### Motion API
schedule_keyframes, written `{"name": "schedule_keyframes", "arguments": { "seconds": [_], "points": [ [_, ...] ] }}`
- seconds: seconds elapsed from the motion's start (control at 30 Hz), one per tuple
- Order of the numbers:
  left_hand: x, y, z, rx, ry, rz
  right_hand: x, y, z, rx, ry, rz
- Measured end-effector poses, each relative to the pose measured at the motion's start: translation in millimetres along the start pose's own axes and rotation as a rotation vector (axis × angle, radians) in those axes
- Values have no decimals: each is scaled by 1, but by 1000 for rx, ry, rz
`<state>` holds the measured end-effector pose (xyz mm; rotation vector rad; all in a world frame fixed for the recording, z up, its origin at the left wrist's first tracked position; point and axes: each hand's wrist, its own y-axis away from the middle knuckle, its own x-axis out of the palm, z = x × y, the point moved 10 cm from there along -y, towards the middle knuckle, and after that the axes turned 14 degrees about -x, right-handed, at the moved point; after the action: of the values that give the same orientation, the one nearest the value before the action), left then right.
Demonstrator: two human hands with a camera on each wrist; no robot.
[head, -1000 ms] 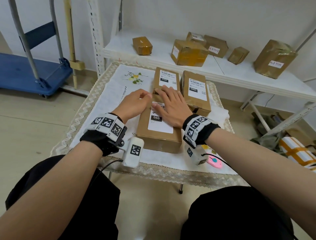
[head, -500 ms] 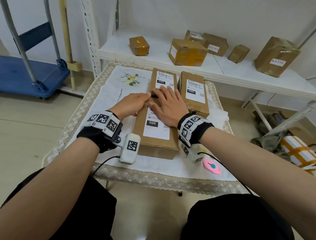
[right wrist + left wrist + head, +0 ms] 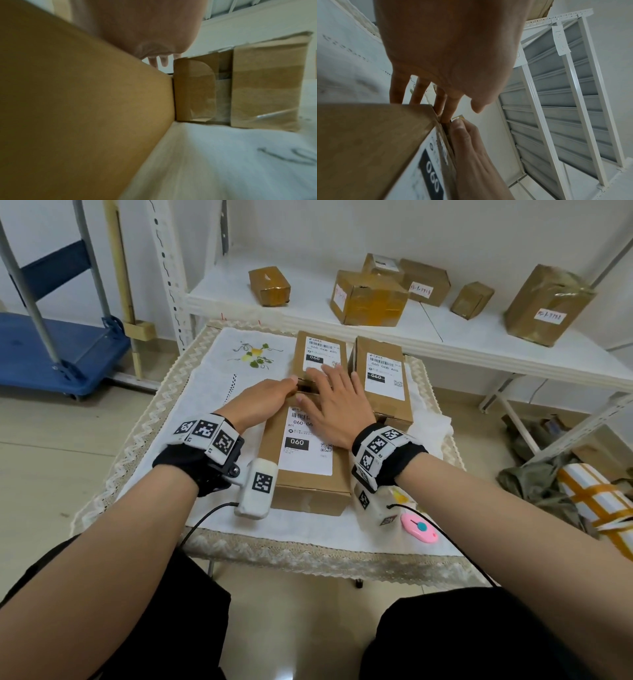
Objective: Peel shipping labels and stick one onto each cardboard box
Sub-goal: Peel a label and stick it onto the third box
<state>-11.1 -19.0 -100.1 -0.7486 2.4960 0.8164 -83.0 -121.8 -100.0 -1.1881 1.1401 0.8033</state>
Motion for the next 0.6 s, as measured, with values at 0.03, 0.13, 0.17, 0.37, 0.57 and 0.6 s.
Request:
{"name": "schedule_keyframes", "arguments": {
  "seconds": [0.03, 0.13, 0.17, 0.37, 0.57, 0.6],
  "points": [
    [2, 1, -1, 6, -2, 13, -1, 4, 7, -21, -27, -4],
    [3, 2, 0, 7, 27, 28, -2, 10, 25, -92, -24, -14],
    [3, 2, 2, -1, 41, 31, -1, 9, 27, -97, -20, -14],
    [2, -4, 8, -26, 31, 37, 9, -2, 17, -64, -15, 39],
    [1, -9, 11, -28, 30, 36, 9, -10, 8, -18, 65, 49],
    [1, -8, 11, -24, 30, 39, 9, -11, 6, 0, 83, 53]
  ]
}}
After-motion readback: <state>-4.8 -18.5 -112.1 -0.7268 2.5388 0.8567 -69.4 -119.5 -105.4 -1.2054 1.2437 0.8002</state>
